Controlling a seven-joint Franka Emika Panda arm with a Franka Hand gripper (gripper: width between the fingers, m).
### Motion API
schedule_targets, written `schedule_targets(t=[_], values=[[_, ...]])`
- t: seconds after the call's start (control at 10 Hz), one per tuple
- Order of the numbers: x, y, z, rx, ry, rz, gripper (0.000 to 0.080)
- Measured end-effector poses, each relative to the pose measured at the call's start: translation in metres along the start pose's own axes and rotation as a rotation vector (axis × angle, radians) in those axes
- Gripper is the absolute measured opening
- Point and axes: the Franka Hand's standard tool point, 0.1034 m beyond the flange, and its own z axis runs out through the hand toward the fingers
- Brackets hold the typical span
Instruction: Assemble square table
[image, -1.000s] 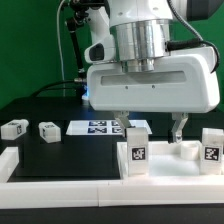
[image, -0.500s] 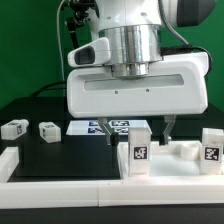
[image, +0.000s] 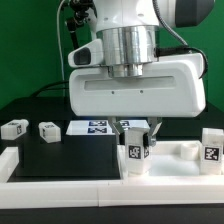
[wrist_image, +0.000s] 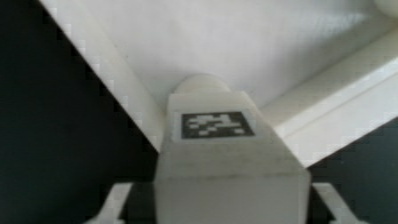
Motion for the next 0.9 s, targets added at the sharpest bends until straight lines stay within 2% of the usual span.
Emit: schedule_targets(t=[0.2,0.3,0.4,0.5,0.8,0.9], values=[[0.0002,0.0015,0.0007,-0.003,0.003,0.281,0.0292],[0.0001,0.0032,0.0012,0.010,0.001,0.498,0.0292],[-0.0005,0.0054,0.0014,0.033,-0.026,0.718,0.0292],[-0.0014,0.0057,0.0012,0.048,-0.060,0.845,0.0292],[-0.0029,0.0053,0.0021,0.046,-0.071,0.908,0.0292],[-0.0032,0.0044,0.0020,0.041,-0.062,0.815,0.0447]])
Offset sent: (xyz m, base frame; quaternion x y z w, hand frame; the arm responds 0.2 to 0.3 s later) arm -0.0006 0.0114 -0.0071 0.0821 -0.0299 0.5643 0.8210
